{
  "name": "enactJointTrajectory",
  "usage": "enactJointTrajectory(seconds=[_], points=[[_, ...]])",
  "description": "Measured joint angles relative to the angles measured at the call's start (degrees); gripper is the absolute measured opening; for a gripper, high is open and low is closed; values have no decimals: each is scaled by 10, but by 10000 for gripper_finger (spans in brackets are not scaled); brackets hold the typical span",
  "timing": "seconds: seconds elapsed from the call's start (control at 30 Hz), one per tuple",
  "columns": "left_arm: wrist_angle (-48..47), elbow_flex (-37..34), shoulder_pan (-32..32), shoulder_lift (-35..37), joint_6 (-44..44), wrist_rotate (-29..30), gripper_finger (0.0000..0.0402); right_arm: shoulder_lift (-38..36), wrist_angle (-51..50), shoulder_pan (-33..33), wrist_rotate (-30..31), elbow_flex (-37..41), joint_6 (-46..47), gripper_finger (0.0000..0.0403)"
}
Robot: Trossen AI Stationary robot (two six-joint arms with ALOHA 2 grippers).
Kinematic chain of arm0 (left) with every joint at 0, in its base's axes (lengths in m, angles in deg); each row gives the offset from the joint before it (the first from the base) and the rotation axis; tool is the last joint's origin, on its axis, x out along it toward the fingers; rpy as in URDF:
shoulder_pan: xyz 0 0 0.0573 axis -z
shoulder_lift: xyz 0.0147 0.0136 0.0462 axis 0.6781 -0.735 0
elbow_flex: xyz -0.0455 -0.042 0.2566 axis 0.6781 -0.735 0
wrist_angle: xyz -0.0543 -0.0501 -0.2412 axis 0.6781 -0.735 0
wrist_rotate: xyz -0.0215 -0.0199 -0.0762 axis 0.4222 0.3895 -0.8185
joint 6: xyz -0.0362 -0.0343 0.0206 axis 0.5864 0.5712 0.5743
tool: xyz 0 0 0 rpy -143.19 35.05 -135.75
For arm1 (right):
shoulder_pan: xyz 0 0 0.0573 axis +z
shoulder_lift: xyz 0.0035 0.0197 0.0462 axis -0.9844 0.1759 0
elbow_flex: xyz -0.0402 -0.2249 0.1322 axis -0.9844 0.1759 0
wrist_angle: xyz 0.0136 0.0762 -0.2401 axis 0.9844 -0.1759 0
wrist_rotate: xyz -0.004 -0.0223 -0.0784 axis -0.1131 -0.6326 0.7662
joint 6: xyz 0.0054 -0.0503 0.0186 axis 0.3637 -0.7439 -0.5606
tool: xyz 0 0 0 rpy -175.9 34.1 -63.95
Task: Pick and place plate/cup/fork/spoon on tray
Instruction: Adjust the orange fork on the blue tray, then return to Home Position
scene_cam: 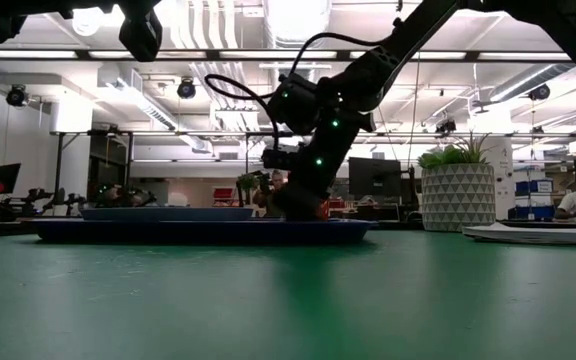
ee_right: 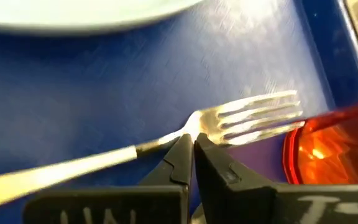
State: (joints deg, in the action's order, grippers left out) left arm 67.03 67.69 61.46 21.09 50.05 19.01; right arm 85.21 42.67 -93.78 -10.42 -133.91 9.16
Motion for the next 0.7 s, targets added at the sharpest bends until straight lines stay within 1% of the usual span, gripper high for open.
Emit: enactJointTrajectory(seconds=[0.2,0.37,0.53,0.7], points=[[0,0,0,0,0,0,35,-4,-7,0,3,0,11,9],[-2,0,0,0,-1,0,35,-34,-22,15,6,0,21,9],[-2,0,0,1,-1,0,35,-88,-35,60,2,10,35,9],[-16,0,1,15,-8,-1,35,-155,-5,114,-6,74,22,9]])
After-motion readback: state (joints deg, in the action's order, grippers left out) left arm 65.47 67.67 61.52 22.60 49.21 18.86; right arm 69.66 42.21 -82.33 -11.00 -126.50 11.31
